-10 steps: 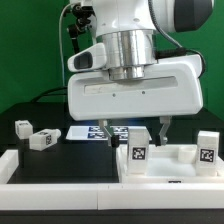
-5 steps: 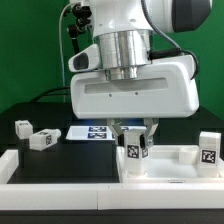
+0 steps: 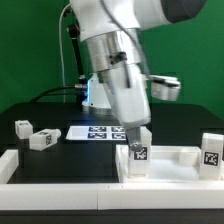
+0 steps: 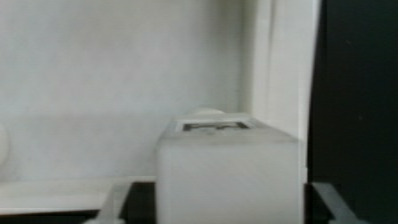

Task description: Assemble square table

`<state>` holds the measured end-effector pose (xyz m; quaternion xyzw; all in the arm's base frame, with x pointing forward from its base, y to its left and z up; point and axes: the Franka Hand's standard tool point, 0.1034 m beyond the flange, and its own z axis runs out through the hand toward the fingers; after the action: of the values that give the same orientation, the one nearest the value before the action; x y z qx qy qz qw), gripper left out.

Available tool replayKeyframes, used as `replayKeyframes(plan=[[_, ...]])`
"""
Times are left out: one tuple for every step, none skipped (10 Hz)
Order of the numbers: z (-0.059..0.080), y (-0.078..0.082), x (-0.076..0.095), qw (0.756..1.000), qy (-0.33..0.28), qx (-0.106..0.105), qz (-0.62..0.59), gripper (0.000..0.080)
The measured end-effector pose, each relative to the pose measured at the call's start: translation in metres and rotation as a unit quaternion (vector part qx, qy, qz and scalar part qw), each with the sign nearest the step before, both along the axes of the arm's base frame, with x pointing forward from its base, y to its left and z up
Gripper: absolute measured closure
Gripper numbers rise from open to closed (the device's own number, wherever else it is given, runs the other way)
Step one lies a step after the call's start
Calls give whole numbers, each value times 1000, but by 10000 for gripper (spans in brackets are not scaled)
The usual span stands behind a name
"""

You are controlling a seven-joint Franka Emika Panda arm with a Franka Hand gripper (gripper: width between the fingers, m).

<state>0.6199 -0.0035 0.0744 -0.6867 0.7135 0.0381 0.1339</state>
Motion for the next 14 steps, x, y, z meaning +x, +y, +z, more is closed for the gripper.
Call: replayKeyframes(plan=[[0, 2, 0, 1000, 7, 5, -29, 506], [-1, 3, -1, 999, 10, 6, -34, 506], [-1, 2, -1, 1000, 5, 3, -17, 455], [-2, 3, -1, 1000, 1, -4, 1, 455], [-4, 7, 0, 992, -26, -42, 114, 247], [-4, 11, 0, 971, -45, -64, 227, 180], [-3, 15, -1, 966, -44, -63, 247, 180], [-4, 13, -1, 954, -53, -69, 287, 155], [-4, 13, -1, 943, -60, -73, 319, 151], [-4, 13, -1, 930, -65, -78, 352, 151], [-5, 13, -2, 866, -79, -107, 482, 150], [-6, 14, -2, 808, -89, -119, 570, 150], [-6, 11, -2, 774, -97, -122, 613, 150], [-6, 11, -2, 781, -96, -121, 604, 150]])
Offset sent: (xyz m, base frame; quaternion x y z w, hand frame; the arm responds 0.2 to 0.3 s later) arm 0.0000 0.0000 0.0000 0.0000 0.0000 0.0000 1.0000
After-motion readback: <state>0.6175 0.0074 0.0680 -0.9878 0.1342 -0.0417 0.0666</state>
